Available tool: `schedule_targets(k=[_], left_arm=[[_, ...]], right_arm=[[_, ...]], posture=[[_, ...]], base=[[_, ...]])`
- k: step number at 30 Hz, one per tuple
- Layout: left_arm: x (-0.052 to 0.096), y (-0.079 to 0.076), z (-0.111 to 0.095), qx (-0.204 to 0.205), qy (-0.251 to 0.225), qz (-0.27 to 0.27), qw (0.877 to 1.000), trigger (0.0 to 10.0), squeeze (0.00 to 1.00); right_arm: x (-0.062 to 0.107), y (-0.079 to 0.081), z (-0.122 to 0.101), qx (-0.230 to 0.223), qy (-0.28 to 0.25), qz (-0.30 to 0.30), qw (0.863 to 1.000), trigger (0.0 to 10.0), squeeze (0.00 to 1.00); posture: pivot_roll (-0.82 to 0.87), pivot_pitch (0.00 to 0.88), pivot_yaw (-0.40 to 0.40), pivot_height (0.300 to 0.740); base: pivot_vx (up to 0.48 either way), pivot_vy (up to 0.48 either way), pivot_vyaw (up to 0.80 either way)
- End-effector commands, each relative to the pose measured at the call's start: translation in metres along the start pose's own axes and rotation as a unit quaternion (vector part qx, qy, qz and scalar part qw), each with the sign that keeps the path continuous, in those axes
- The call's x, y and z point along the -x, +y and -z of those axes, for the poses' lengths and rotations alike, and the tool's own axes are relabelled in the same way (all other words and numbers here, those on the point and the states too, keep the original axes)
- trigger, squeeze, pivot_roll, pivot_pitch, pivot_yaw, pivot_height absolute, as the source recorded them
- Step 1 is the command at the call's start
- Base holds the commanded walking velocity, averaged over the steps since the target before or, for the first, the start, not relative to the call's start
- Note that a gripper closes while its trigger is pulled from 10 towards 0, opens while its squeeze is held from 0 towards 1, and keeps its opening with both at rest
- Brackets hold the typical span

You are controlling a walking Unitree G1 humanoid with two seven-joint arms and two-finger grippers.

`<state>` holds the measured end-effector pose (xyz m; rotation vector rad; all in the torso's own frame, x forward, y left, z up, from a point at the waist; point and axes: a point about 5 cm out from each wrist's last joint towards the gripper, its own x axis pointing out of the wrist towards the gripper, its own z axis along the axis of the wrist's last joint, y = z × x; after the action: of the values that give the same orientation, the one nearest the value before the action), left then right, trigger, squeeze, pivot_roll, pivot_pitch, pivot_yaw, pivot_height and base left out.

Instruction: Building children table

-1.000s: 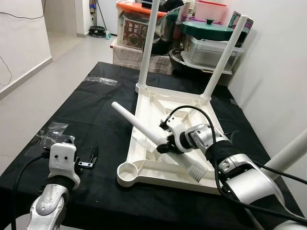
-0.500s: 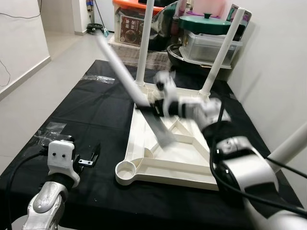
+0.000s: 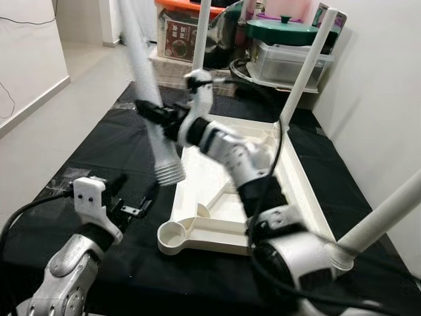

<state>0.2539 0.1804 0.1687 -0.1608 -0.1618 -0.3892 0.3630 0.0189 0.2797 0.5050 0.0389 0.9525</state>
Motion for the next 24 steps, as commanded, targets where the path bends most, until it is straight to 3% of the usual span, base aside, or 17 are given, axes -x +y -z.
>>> schedule_targets(k=[1, 10, 14, 15, 16, 18, 24], left_arm=[[-0.011, -0.024, 0.001, 0.023, -0.002, 0.081, 0.996, 10.0, 0.00], [-0.019, -0.037, 0.005, 0.040, 0.011, 0.136, 0.990, 10.0, 0.00], [-0.018, -0.039, 0.009, 0.039, 0.030, 0.147, 0.988, 10.0, 0.00], [-0.012, -0.036, 0.015, 0.038, 0.046, 0.142, 0.988, 10.0, 0.00], [-0.012, -0.036, 0.015, 0.038, 0.046, 0.142, 0.988, 10.0, 0.00], [-0.001, -0.030, 0.017, 0.040, 0.052, 0.119, 0.991, 10.0, 0.00], [0.008, -0.023, 0.013, 0.035, 0.046, 0.089, 0.994, 10.0, 0.00]], right_arm=[[-0.008, 0.017, 0.008, -0.017, -0.002, -0.027, 0.999, 0.0, 0.00], [-0.010, 0.024, 0.010, -0.016, -0.013, -0.030, 0.999, 0.0, 0.00], [-0.011, 0.022, 0.001, 0.001, -0.035, -0.018, 0.999, 0.0, 0.00], [-0.008, 0.014, -0.020, 0.024, -0.064, -0.002, 0.998, 0.0, 0.00], [-0.008, 0.014, -0.020, 0.024, -0.064, -0.002, 0.998, 0.0, 0.00], [-0.001, 0.003, -0.047, 0.039, -0.093, 0.017, 0.995, 0.0, 0.00], [0.007, -0.009, -0.071, 0.030, -0.119, 0.038, 0.992, 0.0, 0.00]], posture=[[0.09, 0.000, -0.128, 0.740], [0.09, 0.000, -0.118, 0.740], [0.09, 0.000, -0.112, 0.740], [0.09, 0.000, -0.111, 0.740], [0.09, 0.000, -0.111, 0.740], [0.09, 0.000, -0.111, 0.740], [0.09, 0.000, -0.113, 0.740]], base=[[0.000, 0.000, 0.00], [0.000, 0.000, 0.00], [0.000, 0.000, 0.00], [0.000, 0.000, 0.00], [0.000, 0.000, 0.00], [0.000, 0.000, 0.00], [0.000, 0.000, 0.00]])
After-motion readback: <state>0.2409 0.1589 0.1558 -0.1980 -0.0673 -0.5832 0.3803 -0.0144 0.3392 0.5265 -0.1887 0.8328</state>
